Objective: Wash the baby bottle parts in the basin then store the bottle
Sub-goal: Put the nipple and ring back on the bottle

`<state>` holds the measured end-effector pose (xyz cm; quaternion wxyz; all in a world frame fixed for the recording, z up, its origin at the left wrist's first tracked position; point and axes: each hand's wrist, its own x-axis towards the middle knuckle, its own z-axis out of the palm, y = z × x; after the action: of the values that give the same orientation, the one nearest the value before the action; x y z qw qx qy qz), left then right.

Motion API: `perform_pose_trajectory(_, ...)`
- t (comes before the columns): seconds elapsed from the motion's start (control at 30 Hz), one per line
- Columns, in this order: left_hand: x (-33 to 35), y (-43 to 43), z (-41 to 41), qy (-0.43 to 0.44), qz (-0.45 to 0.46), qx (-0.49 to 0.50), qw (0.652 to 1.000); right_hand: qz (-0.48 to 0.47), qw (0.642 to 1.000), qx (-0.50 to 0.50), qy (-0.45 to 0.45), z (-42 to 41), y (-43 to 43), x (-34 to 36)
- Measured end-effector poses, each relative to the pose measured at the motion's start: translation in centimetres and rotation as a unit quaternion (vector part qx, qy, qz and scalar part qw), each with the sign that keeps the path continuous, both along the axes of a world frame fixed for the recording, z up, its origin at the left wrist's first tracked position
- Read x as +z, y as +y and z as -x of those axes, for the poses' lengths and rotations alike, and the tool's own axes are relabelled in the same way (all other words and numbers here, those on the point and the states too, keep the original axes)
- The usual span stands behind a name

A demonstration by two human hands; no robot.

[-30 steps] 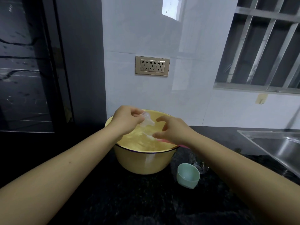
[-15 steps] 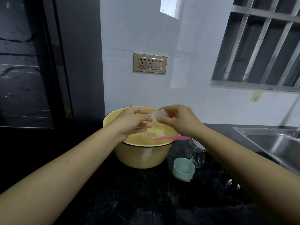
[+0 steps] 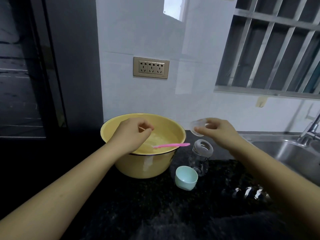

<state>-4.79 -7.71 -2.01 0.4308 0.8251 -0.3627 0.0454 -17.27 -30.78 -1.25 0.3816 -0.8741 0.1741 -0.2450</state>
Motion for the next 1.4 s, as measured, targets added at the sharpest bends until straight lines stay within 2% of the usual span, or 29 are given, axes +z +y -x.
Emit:
perform_pose_trajectory(0.17, -0.3, -0.5, 1.4, -0.018, 0.013, -0.026, 0.999, -0.012, 0.998, -0.043, 0.042, 1.0, -2.3, -2.8)
perform_pose_trajectory(0.47, -0.7, -1.0, 2.5, -0.020, 0.010, -0.032, 0.999, -0.009, 0.995, -0.036, 0.088, 0.3, -1.5, -4.2)
perform_pose_trajectory(0.73, -0.3, -0.7, 3.2, -0.022, 0.038, -0.035, 0.998, -0.077, 0.994, 0.037, 0.069, 1.2, -1.3, -5.9)
perform_pose_trajectory(1.13, 0.0, -0.3, 5.0, 0.023, 0.080, -0.062, 0.995, -0.007, 1.000, 0.000, 0.017, 0.7, -1.5, -7.2)
perform_pose_trajectory(1.4, -1.4, -0.9, 7.7, 0.051, 0.103, -0.134, 0.984, 0.028, 1.000, -0.002, -0.006, 2.0, -0.3, -3.8)
